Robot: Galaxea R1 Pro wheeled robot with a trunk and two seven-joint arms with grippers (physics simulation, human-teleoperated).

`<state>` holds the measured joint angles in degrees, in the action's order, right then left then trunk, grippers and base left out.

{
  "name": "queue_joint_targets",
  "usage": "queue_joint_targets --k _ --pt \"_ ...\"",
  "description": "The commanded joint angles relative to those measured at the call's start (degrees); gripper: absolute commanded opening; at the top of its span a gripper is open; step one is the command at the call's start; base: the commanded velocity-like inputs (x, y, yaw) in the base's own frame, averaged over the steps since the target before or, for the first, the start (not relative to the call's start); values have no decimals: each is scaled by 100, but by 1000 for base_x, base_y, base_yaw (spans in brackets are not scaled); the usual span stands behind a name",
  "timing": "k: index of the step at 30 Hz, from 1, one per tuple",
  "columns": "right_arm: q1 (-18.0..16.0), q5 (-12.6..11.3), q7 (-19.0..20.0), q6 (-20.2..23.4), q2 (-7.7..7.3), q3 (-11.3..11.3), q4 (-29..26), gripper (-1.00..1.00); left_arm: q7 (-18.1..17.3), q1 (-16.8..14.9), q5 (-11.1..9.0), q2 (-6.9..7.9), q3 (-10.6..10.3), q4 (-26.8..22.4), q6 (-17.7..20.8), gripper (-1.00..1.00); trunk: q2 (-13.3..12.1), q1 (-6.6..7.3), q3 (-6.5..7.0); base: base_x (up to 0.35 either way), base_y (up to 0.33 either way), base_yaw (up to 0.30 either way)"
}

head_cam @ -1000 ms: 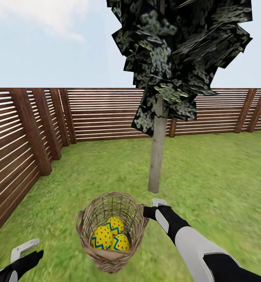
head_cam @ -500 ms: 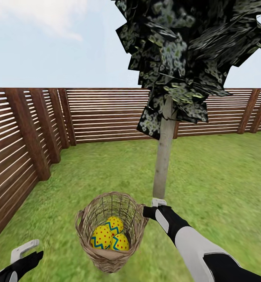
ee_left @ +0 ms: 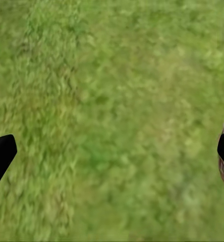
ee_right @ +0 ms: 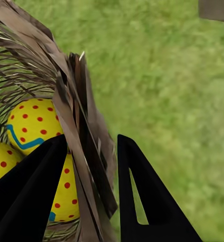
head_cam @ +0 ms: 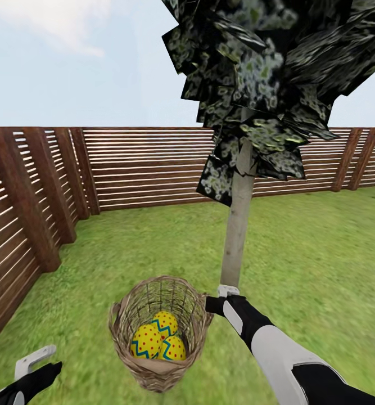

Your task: Take the three Easter eggs out of the wicker basket on the lawn in the garden, then place them on the lawn next to a single tree (choose any tree) so that all three eggs are next to the same tree and none are left in the basket.

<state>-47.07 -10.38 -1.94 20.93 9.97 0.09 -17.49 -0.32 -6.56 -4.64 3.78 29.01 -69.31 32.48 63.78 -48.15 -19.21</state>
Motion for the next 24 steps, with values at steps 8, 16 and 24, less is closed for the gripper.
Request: queue_joint_targets --k 8,16,24 --pt "1 -96 -20 13 2 -18 -15 -100 -3 -3 -48 -9 8 -5 31 100 5 -3 -4 296 203 -21" --pt "5 -96 -18 22 2 -18 -15 -100 -3 -3 -48 -9 8 -5 31 100 5 -3 2 296 203 -26" --pt "5 -96 -17 25 2 -18 -17 -100 -3 15 -57 -9 8 -10 31 100 5 -3 42 296 203 -152"
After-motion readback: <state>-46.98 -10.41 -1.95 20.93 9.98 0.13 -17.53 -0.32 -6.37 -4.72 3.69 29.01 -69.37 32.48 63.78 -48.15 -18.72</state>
